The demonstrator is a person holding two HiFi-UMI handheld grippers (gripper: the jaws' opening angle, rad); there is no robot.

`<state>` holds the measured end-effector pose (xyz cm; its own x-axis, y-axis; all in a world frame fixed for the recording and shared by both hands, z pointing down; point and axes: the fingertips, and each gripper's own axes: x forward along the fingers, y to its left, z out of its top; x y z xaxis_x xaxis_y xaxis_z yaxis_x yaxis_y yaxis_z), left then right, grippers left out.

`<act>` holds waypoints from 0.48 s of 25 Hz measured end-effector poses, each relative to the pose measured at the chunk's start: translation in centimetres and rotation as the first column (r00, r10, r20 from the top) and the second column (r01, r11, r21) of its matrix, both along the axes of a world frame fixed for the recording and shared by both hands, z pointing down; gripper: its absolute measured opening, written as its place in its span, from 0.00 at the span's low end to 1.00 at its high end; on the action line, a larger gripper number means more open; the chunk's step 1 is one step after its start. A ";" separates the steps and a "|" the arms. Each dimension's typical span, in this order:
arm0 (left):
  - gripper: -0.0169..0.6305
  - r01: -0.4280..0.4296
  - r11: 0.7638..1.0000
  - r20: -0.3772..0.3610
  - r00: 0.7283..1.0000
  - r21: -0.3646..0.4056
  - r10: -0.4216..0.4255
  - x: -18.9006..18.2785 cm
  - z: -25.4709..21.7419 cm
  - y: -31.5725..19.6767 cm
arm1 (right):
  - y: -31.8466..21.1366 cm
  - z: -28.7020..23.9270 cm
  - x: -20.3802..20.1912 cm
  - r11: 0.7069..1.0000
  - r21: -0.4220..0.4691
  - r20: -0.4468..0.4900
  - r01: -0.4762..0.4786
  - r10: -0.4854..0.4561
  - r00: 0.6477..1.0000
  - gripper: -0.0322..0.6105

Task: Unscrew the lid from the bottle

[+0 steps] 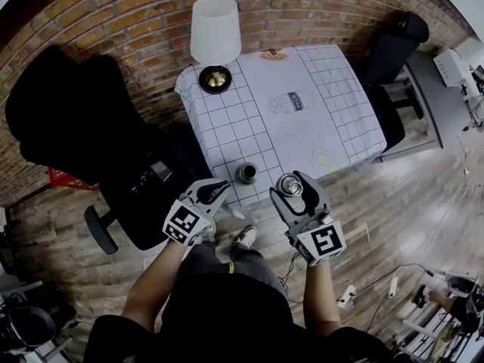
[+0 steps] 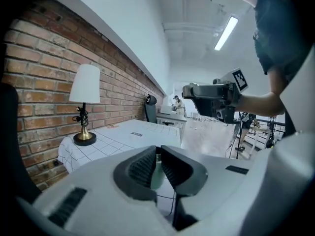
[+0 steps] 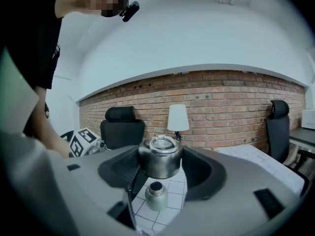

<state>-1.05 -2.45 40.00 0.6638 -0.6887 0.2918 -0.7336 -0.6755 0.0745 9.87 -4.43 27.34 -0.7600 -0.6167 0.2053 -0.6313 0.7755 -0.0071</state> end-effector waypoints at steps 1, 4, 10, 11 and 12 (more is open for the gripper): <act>0.09 0.012 1.000 -0.005 1.000 0.015 -0.012 -0.2 -0.9 -0.1 | 0.1 -0.3 0.1 1.000 0.005 -0.001 -0.005 0.005 1.000 0.46; 0.07 0.049 0.997 -0.025 0.999 0.060 -0.048 -0.8 -3.7 -0.2 | 0.5 -1.1 0.5 1.000 0.014 0.001 -0.025 0.025 1.000 0.46; 0.07 0.116 0.974 -0.052 0.993 0.193 -0.108 -2.3 -10.2 0.0 | 0.7 -2.4 2.1 0.998 0.011 0.043 -0.058 0.058 0.997 0.46; 0.07 0.129 0.968 -0.056 0.991 0.214 -0.120 -2.6 -11.2 0.2 | 0.6 -2.7 2.3 0.998 0.013 0.048 -0.063 0.063 0.997 0.46; 0.07 0.142 0.962 -0.061 0.989 0.233 -0.132 -3.0 -12.2 0.4 | 0.7 -3.0 2.4 0.998 0.016 0.052 -0.067 0.066 0.996 0.46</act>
